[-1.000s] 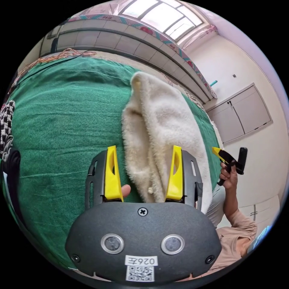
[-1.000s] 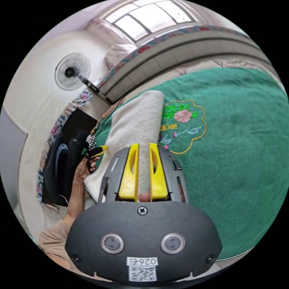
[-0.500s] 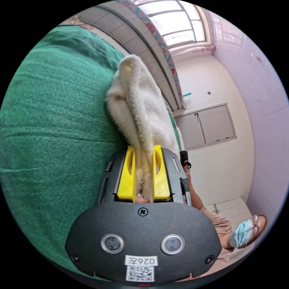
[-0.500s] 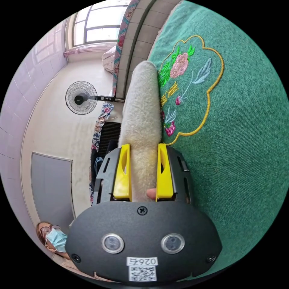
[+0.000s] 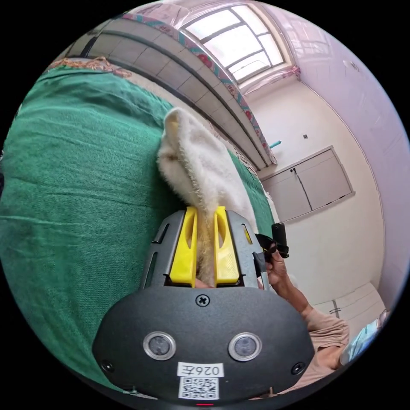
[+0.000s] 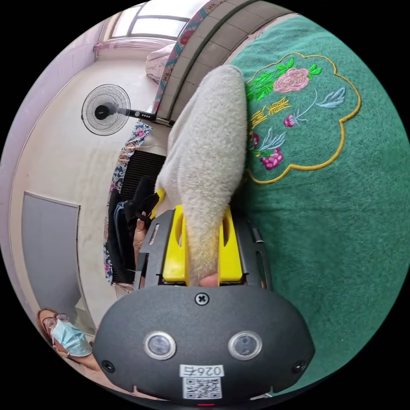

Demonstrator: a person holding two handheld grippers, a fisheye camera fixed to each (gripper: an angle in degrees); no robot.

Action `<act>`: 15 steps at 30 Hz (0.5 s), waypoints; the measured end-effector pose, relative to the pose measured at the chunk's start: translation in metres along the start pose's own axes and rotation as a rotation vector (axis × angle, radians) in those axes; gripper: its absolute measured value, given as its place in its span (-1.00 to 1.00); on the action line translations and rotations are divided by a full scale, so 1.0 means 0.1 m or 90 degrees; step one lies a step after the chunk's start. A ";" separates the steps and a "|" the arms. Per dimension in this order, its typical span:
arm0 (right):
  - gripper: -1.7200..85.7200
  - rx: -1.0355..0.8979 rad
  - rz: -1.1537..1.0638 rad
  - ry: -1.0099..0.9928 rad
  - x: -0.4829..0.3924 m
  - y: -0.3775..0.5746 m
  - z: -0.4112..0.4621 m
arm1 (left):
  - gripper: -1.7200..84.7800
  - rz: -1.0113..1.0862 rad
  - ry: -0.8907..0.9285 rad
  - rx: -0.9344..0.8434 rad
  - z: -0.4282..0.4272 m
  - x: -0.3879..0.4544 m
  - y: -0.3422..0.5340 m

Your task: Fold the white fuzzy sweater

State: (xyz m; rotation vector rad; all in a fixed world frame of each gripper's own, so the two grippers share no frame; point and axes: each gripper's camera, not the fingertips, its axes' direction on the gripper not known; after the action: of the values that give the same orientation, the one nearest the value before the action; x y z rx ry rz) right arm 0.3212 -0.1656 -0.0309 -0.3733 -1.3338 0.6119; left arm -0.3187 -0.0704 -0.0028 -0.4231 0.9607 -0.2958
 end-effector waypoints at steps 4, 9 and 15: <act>-0.81 -0.036 -0.002 -0.053 -0.15 0.13 0.32 | -0.81 0.046 -0.076 0.012 -0.46 0.34 0.22; -0.81 -0.125 -0.054 -0.078 -0.58 0.35 1.00 | -0.81 0.060 -0.188 0.022 -1.23 0.55 0.57; -0.75 -0.182 -0.081 -0.077 -1.00 0.86 1.89 | -0.78 0.063 -0.393 -0.025 -1.75 0.79 1.00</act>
State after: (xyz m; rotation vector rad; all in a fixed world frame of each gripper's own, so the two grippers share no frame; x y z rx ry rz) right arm 0.1086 -0.1752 -0.1195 -0.4842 -1.5536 0.3418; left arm -0.4169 -0.0539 -0.1952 -0.4632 0.3815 -0.0451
